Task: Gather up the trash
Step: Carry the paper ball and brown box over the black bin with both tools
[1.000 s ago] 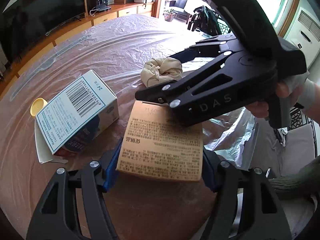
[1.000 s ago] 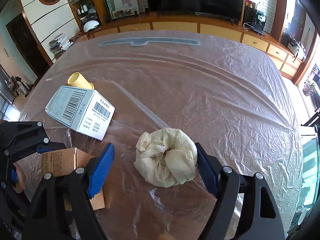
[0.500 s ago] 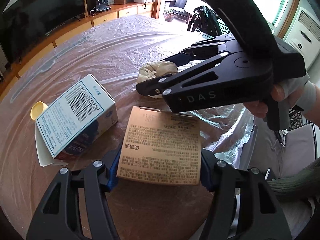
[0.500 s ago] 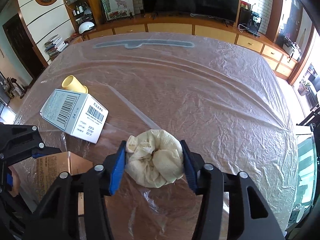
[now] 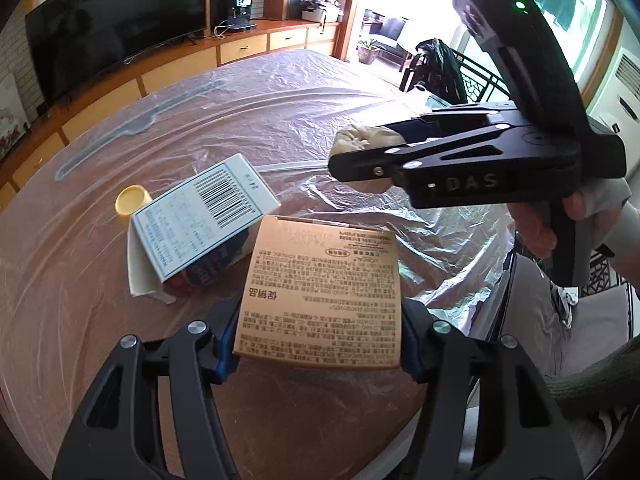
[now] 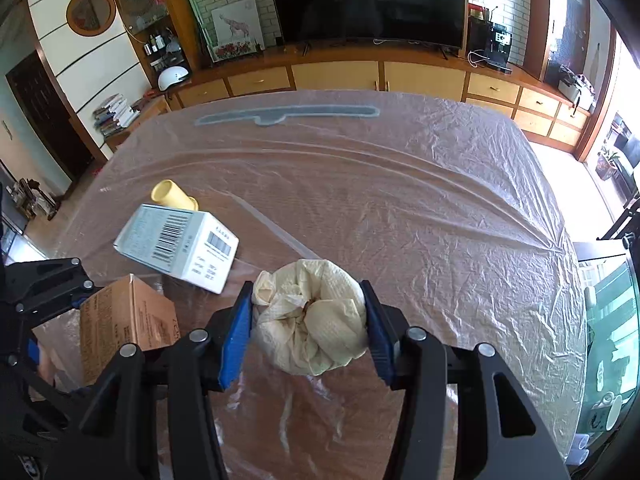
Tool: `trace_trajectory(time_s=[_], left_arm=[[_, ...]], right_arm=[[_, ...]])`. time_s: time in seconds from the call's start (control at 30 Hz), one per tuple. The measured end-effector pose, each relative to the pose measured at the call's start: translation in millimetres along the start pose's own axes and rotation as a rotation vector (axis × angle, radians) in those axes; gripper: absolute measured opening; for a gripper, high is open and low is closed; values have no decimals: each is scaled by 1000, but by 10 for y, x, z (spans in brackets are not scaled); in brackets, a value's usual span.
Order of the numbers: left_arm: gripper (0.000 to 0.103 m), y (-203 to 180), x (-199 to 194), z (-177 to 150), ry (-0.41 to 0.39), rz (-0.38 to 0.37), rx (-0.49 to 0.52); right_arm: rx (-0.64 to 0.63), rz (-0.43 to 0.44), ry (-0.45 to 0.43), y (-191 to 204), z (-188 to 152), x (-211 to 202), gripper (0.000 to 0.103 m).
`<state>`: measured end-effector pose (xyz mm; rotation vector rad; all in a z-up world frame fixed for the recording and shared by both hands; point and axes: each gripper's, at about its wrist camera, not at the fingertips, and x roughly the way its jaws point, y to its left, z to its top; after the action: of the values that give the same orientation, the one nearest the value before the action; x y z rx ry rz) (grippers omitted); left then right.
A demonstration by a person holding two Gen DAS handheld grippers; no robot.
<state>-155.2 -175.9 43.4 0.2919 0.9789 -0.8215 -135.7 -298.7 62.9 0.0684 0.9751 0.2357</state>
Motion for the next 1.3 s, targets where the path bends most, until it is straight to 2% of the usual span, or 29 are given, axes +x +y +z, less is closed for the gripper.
trace_trajectory(time_s=[0.6, 0.83, 0.87, 0.9, 1.03, 1.17, 1.23, 1.3], left_arm=[[61, 46, -328, -315, -41, 75, -130], [61, 52, -478, -454, -45, 97, -158], [59, 52, -489, -481, -45, 98, -161], [53, 58, -486, -503, -41, 99, -161], [46, 88, -503, -556, -40, 77, -179], [47, 63, -521, -555, -50, 84, -155], [58, 55, -490, -541, -37, 77, -161], [58, 37, -458, -538, -35, 74, -158]], right_arm=[[23, 120, -5, 355, -329, -368, 50], [12, 136, -5, 502, -496, -524, 50], [8, 136, -6, 528, -526, -543, 50], [5, 135, -6, 538, -564, -555, 50], [3, 131, -2, 582, -631, -562, 50], [-3, 132, -7, 620, -663, -579, 50], [-5, 131, -9, 632, -669, -587, 50], [-9, 126, -10, 639, -695, -580, 50]])
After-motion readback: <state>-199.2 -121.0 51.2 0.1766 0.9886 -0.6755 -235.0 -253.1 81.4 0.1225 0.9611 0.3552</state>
